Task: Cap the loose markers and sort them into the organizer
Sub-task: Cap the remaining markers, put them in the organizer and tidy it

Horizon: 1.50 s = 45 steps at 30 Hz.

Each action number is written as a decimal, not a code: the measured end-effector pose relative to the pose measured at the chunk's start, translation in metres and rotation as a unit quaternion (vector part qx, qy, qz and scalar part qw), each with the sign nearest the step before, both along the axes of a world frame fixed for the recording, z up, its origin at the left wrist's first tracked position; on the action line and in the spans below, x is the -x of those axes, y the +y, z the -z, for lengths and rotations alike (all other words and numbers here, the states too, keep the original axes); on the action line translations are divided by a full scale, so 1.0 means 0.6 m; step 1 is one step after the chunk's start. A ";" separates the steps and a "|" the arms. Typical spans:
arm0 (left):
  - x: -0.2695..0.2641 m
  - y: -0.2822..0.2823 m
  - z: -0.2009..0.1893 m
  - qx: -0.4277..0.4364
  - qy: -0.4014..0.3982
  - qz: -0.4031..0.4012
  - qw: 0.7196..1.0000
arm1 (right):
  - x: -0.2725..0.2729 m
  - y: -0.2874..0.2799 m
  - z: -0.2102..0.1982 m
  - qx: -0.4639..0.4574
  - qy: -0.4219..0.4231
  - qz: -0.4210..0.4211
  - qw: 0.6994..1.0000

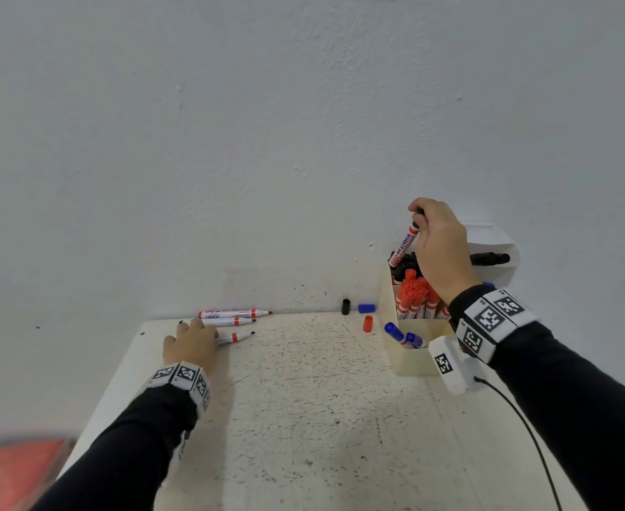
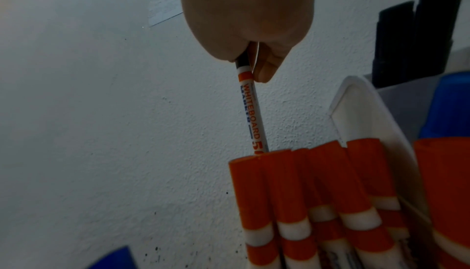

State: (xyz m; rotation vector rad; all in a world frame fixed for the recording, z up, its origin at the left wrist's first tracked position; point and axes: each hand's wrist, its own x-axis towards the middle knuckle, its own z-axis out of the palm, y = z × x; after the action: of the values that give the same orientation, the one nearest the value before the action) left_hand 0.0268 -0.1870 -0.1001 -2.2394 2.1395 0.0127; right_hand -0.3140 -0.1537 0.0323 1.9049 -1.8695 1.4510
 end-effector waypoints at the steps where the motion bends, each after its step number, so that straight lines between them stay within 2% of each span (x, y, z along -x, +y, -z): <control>1: 0.003 0.002 0.001 0.009 0.001 0.007 1.000 | -0.001 -0.002 -0.002 -0.006 0.015 -0.001 1.000; 5: 0.025 0.015 -0.005 0.039 0.030 0.050 0.998 | -0.010 -0.007 -0.019 -0.074 0.076 0.000 0.994; 11: 0.065 0.030 -0.009 0.031 0.102 0.124 0.987 | -0.017 -0.007 -0.019 -0.169 0.053 0.037 0.984; 16: 0.082 0.035 0.001 0.023 0.127 0.142 0.981 | -0.006 -0.014 -0.002 -0.185 0.052 0.075 0.978; 25: 0.084 0.033 0.004 0.026 0.127 0.137 0.982 | -0.010 -0.037 0.003 -0.238 0.045 0.062 0.968; 31: 0.080 0.030 0.010 0.022 0.122 0.132 0.983 | -0.007 -0.054 0.021 -0.235 0.048 0.067 0.969; 45: 0.076 0.028 0.005 0.025 0.132 0.119 0.984 | -0.018 -0.049 0.031 -0.274 0.201 0.083 0.937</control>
State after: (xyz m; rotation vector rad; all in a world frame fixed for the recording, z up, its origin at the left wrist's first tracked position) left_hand -0.0186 -0.1703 -0.1033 -2.0933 2.5574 0.2665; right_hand -0.3031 -0.1830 0.0139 1.9774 -2.2930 0.4535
